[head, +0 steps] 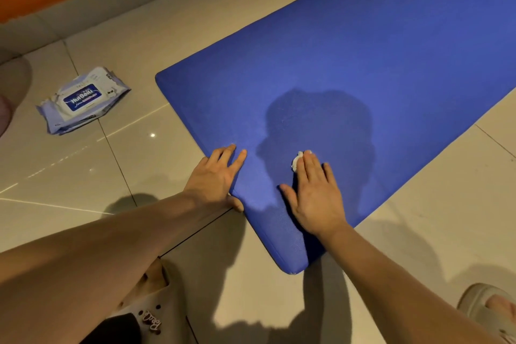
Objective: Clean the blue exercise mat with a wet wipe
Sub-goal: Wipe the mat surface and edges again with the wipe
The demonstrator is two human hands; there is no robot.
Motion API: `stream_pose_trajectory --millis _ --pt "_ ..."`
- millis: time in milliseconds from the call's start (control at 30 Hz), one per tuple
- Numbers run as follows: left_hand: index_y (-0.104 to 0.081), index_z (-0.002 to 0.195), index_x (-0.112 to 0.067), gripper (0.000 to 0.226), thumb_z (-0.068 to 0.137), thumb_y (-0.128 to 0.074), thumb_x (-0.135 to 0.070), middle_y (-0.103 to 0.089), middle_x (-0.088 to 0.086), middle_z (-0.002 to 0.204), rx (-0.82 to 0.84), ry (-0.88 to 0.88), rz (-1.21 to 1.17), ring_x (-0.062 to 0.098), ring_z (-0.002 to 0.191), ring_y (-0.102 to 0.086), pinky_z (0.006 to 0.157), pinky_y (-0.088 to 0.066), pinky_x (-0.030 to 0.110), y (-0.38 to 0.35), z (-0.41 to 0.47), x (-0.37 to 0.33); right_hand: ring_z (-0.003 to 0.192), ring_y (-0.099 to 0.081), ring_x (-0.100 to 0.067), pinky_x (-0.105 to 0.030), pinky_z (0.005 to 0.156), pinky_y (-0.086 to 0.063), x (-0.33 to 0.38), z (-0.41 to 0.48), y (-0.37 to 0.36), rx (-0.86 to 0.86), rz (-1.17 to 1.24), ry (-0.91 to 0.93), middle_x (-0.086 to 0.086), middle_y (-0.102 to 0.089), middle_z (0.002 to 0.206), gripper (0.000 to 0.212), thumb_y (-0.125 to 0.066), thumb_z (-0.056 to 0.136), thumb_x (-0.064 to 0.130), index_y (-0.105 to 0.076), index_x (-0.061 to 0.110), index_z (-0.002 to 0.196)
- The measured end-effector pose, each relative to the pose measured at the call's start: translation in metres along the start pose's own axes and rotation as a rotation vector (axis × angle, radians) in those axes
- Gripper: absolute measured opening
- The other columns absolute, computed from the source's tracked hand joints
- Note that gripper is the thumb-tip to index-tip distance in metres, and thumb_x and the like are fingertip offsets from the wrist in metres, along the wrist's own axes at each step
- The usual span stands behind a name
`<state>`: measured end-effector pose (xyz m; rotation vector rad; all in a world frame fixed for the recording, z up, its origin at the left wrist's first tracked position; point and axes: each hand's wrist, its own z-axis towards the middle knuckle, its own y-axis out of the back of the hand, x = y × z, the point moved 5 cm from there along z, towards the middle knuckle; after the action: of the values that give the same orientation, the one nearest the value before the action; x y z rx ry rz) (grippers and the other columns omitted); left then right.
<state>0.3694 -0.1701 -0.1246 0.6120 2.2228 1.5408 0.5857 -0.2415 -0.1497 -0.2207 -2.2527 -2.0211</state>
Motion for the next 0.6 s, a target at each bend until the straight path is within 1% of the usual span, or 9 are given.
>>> stream_pose_trajectory --millis 67,167,233,267,300,400,467,533,600 --pt "-0.015 0.164 -0.014 0.133 0.065 -0.069 -0.086 -0.017 0.011 0.167 -0.002 -0.014 -0.006 0.031 0.151 -0.022 0.118 -0.03 0.042 0.008 -0.001 0.004 0.153 -0.018 -0.035 -0.049 0.124 -0.019 0.034 -0.014 -0.006 -0.038 0.106 -0.044 -0.018 -0.025 0.164 0.078 -0.032 0.101 0.056 -0.029 0.0 0.155" --pt "-0.019 0.163 -0.014 0.13 0.066 -0.068 -0.085 -0.008 0.007 0.171 -0.034 0.012 0.027 0.029 0.155 -0.014 0.124 -0.017 0.04 0.02 0.002 0.024 0.153 -0.017 -0.035 -0.049 0.122 -0.022 0.095 -0.05 -0.02 0.032 0.104 0.322 -0.018 -0.027 0.162 0.071 -0.04 0.1 0.043 -0.03 0.0 0.155" --pt "-0.01 0.164 -0.016 0.133 0.066 -0.066 -0.086 0.002 0.005 0.172 0.008 0.085 -0.007 0.027 0.158 -0.002 0.127 -0.01 0.039 0.021 0.004 0.04 0.153 -0.019 -0.03 -0.048 0.123 -0.022 0.087 -0.047 -0.012 0.056 -0.028 0.557 -0.013 -0.028 0.163 0.069 -0.038 0.101 0.045 -0.03 0.003 0.155" --pt "-0.006 0.164 -0.016 0.135 0.066 -0.067 -0.085 0.004 0.004 0.172 0.043 0.124 -0.054 0.025 0.158 0.002 0.128 -0.01 0.038 0.019 0.005 0.044 0.153 -0.021 -0.029 -0.047 0.122 -0.022 0.073 -0.037 -0.008 0.031 -0.064 0.578 -0.01 -0.03 0.162 0.066 -0.038 0.102 0.047 -0.033 0.007 0.154" --pt "-0.004 0.164 -0.017 0.136 0.065 -0.069 -0.084 0.005 0.003 0.172 0.062 0.154 -0.096 0.023 0.158 0.004 0.128 -0.011 0.037 0.016 0.006 0.046 0.152 -0.023 -0.028 -0.047 0.122 -0.022 0.053 -0.023 -0.005 0.014 -0.07 0.511 -0.008 -0.032 0.16 0.062 -0.039 0.103 0.048 -0.037 0.009 0.151" --pt "-0.006 0.164 -0.015 0.139 0.062 -0.072 -0.082 0.0 0.004 0.172 0.062 0.183 -0.11 0.025 0.158 0.001 0.127 -0.015 0.037 0.014 0.01 0.041 0.152 -0.021 -0.029 -0.047 0.122 -0.02 -0.01 0.016 0.005 -0.066 -0.032 0.058 -0.011 -0.032 0.161 0.068 -0.033 0.103 0.054 -0.036 0.007 0.152" --pt "-0.007 0.164 -0.014 0.139 0.061 -0.074 -0.081 -0.002 0.006 0.172 0.052 0.198 -0.096 0.026 0.158 -0.001 0.127 -0.017 0.038 0.015 0.011 0.039 0.152 -0.021 -0.035 -0.049 0.122 -0.021 0.0 0.017 0.005 -0.087 0.049 -0.089 -0.017 -0.03 0.161 0.072 -0.036 0.102 0.054 -0.034 0.001 0.152" --pt "-0.007 0.164 -0.014 0.139 0.062 -0.075 -0.079 -0.001 0.006 0.172 0.066 0.205 -0.099 0.026 0.158 -0.001 0.127 -0.018 0.037 0.018 0.011 0.038 0.149 -0.023 -0.041 -0.052 0.12 -0.025 0.048 0.005 -0.006 -0.087 0.126 0.003 -0.022 -0.031 0.158 0.067 -0.047 0.1 0.043 -0.038 -0.002 0.149" --pt "-0.006 0.164 -0.014 0.139 0.063 -0.075 -0.08 0.001 0.005 0.172 0.072 0.208 -0.102 0.025 0.158 0.0 0.126 -0.018 0.036 0.018 0.011 0.038 0.152 -0.02 -0.038 -0.051 0.12 -0.026 0.096 -0.02 -0.021 -0.031 0.11 0.237 -0.02 -0.03 0.16 0.065 -0.051 0.098 0.034 -0.035 -0.001 0.151"
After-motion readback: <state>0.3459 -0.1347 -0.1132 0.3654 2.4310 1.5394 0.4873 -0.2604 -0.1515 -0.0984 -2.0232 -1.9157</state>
